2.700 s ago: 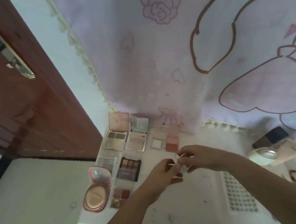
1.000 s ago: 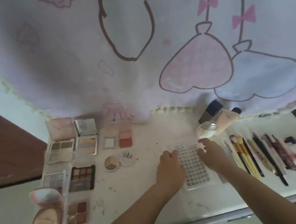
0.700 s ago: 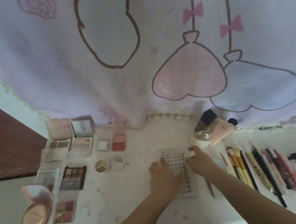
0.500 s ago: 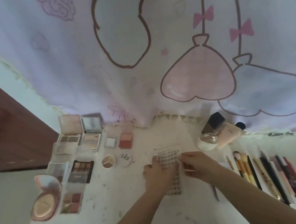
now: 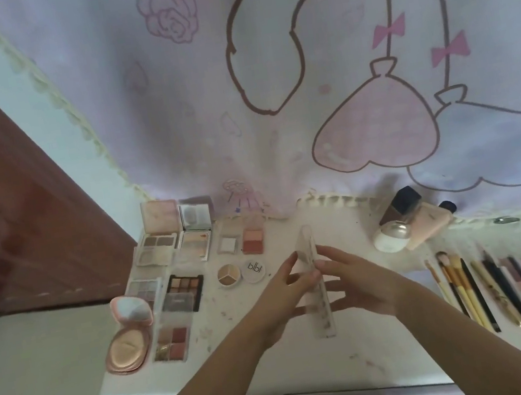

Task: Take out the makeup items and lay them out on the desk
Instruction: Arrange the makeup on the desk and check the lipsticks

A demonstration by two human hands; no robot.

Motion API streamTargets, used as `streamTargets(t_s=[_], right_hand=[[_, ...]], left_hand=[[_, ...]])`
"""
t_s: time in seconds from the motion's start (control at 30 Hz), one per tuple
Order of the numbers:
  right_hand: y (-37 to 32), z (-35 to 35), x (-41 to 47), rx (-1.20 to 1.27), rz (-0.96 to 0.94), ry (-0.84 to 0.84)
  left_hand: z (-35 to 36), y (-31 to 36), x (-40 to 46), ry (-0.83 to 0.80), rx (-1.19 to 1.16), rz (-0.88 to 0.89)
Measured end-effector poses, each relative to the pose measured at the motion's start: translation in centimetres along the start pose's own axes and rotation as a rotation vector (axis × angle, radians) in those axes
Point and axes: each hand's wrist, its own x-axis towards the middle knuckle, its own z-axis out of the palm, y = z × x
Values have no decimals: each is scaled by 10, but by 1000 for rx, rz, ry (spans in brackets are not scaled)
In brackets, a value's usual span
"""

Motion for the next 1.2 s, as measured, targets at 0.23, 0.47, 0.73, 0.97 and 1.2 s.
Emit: streamTargets(t_s=[0.23, 0.47, 0.73, 0.97, 1.2], right_hand=[[-1, 9, 3, 1, -77, 56], [14, -41, 3, 293, -77, 144], [12, -65, 55, -56, -123, 636], [-13, -88, 100, -483, 7, 797], [-8, -87, 116, -604, -33, 730]], left_hand=[[-15, 8, -9, -99, -18, 30], [-37, 20, 3, 10, -398, -105], [-49, 47, 57, 469, -216, 80], [-39, 50, 112, 599, -271, 20], [-44, 45, 125, 719, -65, 48]])
